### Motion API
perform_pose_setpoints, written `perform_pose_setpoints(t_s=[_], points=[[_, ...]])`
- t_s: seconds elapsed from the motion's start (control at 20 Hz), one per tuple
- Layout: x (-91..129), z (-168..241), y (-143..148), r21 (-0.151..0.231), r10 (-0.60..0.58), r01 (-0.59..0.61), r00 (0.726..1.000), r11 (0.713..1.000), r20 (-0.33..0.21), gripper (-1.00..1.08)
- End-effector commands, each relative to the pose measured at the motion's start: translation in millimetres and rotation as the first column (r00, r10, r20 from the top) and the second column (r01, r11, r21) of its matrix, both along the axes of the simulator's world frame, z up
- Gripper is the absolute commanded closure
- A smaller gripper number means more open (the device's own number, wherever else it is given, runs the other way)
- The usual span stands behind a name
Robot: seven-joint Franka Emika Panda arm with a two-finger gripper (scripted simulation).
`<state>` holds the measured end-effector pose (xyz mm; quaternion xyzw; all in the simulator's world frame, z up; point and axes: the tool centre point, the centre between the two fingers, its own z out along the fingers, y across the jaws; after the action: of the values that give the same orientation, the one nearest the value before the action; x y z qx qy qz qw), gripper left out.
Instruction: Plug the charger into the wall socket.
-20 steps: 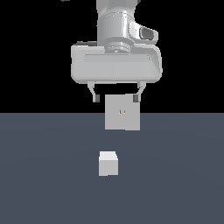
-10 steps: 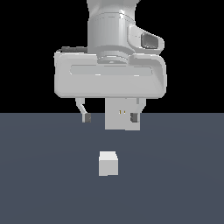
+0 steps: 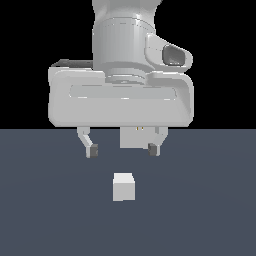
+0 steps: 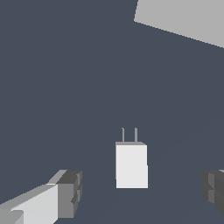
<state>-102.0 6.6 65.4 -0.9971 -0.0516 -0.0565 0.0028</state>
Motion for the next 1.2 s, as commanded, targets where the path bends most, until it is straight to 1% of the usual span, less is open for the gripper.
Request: perform_pose_setpoints(t_s=[0.0,0.45,0.9,1.15], points=[[-2,-2,1,0.001,0.003,-0.003,1.000,1.000,0.004,-0.92],[-2,-7,1,0.001,0.003,-0.003,1.000,1.000,0.003,-0.92],[-2,-42,1,0.001,0.003,-0.003,1.000,1.000,0.003,-0.92],[-2,-53,1,0.001,0.003,-0.003,1.000,1.000,0.003,-0.92]])
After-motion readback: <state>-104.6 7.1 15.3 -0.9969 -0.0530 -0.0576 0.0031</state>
